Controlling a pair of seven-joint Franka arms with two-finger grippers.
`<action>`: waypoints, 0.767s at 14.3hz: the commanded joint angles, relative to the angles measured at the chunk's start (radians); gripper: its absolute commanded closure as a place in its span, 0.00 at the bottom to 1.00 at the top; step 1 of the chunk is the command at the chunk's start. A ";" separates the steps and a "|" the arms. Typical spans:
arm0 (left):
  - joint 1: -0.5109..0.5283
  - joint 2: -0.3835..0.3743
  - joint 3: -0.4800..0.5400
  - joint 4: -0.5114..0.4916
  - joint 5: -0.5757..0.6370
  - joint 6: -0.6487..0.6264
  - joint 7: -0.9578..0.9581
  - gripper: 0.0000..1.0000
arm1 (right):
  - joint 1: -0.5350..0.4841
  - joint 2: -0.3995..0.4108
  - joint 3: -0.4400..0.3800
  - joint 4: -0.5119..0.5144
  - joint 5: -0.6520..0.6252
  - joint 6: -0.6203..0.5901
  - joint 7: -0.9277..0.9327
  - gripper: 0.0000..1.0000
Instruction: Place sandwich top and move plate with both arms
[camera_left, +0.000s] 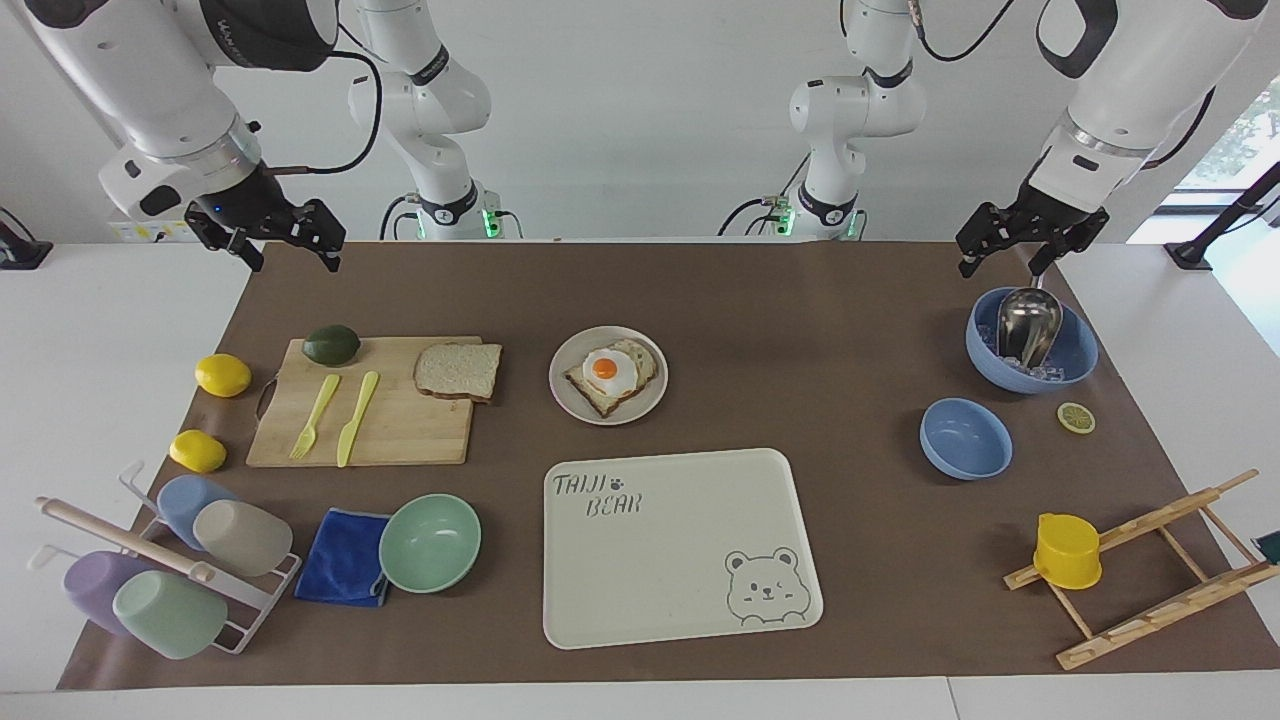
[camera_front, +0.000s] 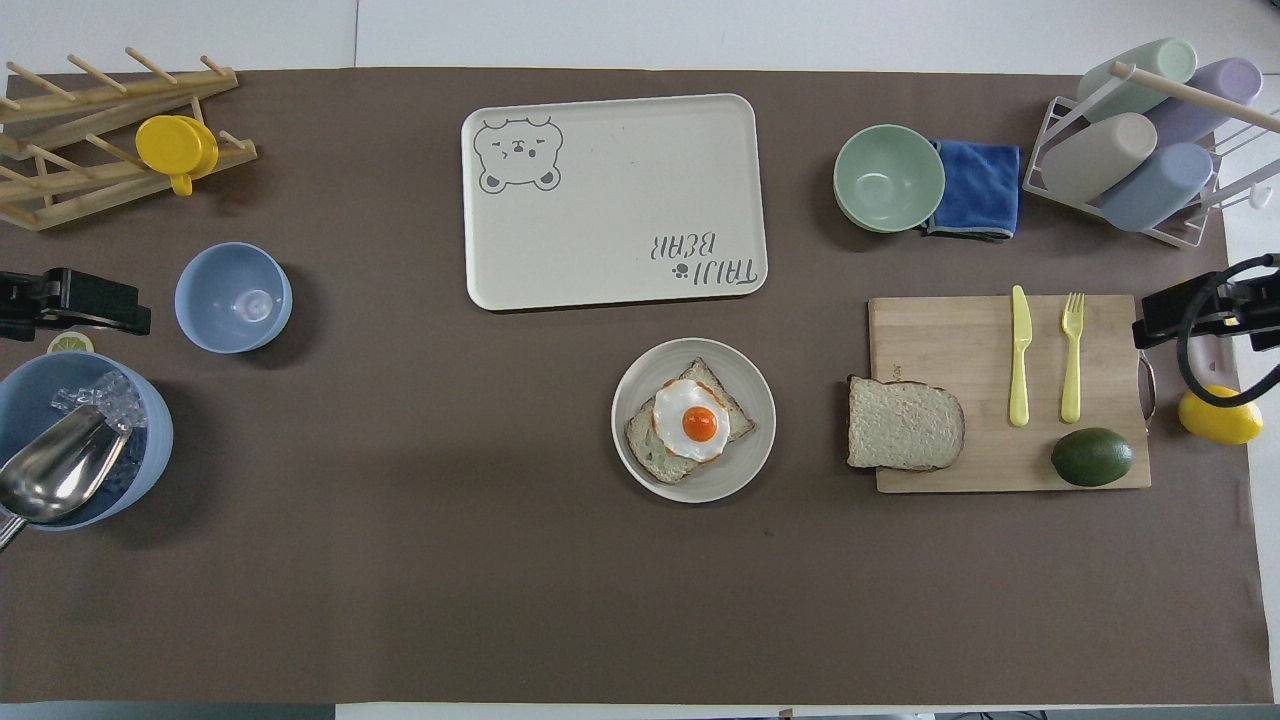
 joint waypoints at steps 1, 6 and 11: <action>-0.001 -0.016 0.002 -0.014 0.019 0.000 0.009 0.00 | -0.011 -0.009 0.012 -0.006 -0.012 0.010 -0.021 0.00; -0.001 -0.016 0.002 -0.014 0.019 0.000 0.009 0.00 | -0.011 -0.009 0.009 -0.006 -0.001 0.002 -0.013 0.00; -0.001 -0.016 0.002 -0.014 0.019 0.000 0.009 0.00 | 0.036 0.011 0.116 -0.029 -0.136 0.036 0.048 0.00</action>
